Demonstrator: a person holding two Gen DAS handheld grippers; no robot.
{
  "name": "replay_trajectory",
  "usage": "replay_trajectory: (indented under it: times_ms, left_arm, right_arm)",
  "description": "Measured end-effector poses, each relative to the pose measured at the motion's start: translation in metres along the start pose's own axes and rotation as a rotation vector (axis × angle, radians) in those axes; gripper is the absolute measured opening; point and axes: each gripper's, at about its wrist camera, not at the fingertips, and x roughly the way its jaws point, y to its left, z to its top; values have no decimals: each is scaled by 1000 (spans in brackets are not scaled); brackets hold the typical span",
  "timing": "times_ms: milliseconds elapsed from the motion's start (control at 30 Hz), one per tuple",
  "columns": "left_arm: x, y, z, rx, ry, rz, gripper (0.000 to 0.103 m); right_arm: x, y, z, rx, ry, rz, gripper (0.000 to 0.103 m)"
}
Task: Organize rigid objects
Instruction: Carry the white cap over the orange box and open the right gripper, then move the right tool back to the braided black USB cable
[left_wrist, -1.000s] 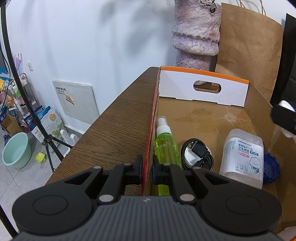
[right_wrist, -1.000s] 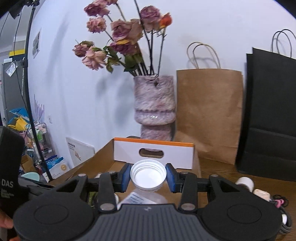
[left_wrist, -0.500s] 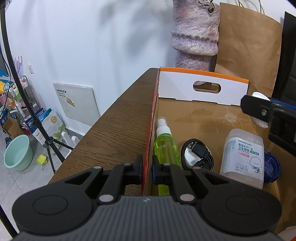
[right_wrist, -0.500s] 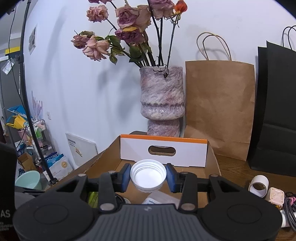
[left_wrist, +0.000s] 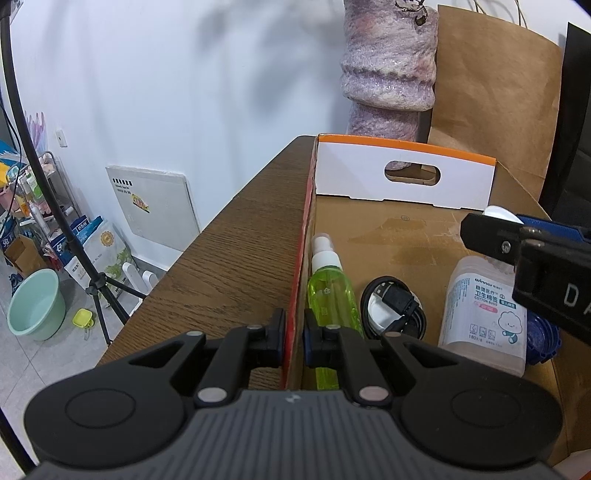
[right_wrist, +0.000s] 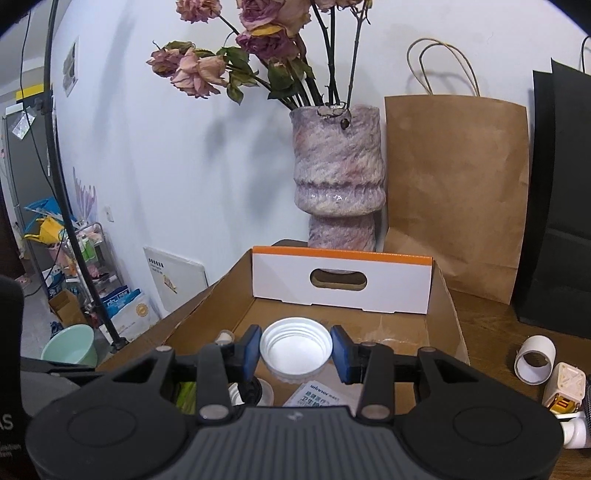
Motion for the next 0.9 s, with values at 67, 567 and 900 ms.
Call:
replay_trajectory:
  times_ms: [67,567,900]
  left_arm:
    - [0,0,0,0,0,0,10]
    - [0,-1,-1,-1,0,0,10]
    - [0,-1,0,-1,0,1,10]
  right_arm:
    - [1,-2,1,16,9,-1,54]
    - [0,-4,1,34,14,-21,94]
    - [-1,-6,1,46,11,-21,97]
